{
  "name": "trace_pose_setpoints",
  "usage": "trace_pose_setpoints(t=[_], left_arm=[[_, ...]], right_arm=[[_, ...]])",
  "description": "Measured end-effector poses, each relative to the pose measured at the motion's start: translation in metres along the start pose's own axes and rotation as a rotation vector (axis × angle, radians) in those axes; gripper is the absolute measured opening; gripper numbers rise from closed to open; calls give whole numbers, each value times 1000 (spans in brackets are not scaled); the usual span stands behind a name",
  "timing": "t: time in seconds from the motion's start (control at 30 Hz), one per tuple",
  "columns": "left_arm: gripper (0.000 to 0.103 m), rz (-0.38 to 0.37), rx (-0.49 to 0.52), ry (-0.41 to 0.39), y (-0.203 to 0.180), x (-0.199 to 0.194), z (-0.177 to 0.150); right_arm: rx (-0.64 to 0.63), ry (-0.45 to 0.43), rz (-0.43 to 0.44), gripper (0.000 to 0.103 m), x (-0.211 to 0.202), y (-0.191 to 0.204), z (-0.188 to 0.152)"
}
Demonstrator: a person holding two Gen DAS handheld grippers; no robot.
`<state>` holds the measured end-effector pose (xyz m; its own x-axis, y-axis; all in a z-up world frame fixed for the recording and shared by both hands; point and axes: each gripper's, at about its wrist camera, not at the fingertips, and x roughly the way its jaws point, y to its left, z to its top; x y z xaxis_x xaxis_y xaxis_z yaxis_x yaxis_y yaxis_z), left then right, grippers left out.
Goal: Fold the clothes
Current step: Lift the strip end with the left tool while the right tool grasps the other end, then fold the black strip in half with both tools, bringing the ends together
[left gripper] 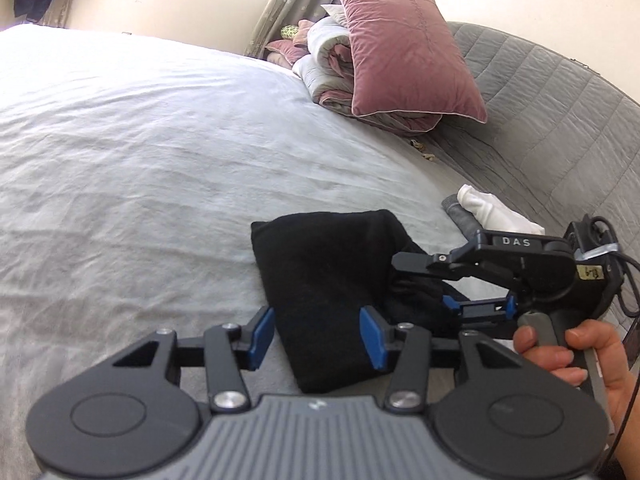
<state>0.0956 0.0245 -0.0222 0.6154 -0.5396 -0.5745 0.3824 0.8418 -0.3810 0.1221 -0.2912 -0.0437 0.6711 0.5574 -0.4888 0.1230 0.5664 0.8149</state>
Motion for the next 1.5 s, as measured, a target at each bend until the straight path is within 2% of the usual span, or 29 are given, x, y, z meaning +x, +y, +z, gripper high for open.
trace_pose_setpoints(t=[0.13, 0.27, 0.3, 0.33, 0.37, 0.4, 0.5, 0.83, 0.93, 1.07, 1.23, 1.3, 1.33, 1.43, 1.5], left_arm=[[47, 15, 39, 14, -5, 3, -1], [47, 18, 43, 22, -8, 5, -2], [47, 20, 44, 22, -8, 5, -3], [47, 24, 46, 22, -8, 6, -4], [47, 31, 49, 20, -8, 6, -4], [47, 37, 50, 17, -8, 6, -5], [47, 56, 51, 3, -8, 6, -5], [44, 139, 109, -140, -21, 5, 5], [43, 131, 126, -149, -30, 13, 7], [43, 112, 196, -149, -46, 25, 4], [43, 87, 280, -125, -66, 41, -3], [43, 83, 310, -88, -70, 49, -7], [43, 82, 329, -65, -71, 51, -10], [42, 78, 386, -2, -74, 58, -17], [43, 63, 402, 5, -73, 54, -13]], right_arm=[[-218, -27, -91, 51, 1, 31, -15], [-534, -67, -286, 51, 16, 58, -41], [-568, -69, -314, 50, 18, 58, -45], [-600, -69, -341, 43, 21, 58, -49], [-603, -69, -351, 37, 22, 56, -50], [-595, -69, -353, 26, 23, 53, -50], [-554, -81, -312, 17, 16, 45, -42], [-388, -121, -21, 15, -17, 43, 2], [-327, -127, 26, 15, -23, 32, 17], [-239, -135, 60, 15, -32, 11, 31], [-203, -122, 59, 15, -44, -5, 33], [-208, -101, 25, 16, -44, -11, 33], [-210, -96, -21, 21, -44, -16, 33], [-219, -82, -168, 22, -45, -32, 34], [-221, -95, -186, 24, -52, -37, 36]])
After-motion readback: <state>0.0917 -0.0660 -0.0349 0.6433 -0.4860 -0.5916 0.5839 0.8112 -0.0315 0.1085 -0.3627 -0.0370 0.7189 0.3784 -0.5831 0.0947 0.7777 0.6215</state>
